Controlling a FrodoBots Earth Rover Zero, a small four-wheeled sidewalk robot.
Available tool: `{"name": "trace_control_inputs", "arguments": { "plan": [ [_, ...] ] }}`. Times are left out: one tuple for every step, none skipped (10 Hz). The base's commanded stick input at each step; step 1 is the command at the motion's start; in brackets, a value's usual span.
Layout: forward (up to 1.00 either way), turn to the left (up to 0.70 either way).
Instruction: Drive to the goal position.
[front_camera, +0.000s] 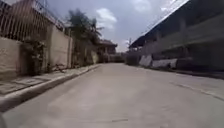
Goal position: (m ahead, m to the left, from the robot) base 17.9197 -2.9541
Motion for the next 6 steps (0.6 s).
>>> {"name": "trace_control_inputs", "arguments": {
  "plan": [
    [0.9, 0.0],
    [0.9, 0.0],
    [0.9, 0.0],
    [0.9, 0.0],
    [0.9, 0.0],
    [0.9, 0.0]
  ]
}}
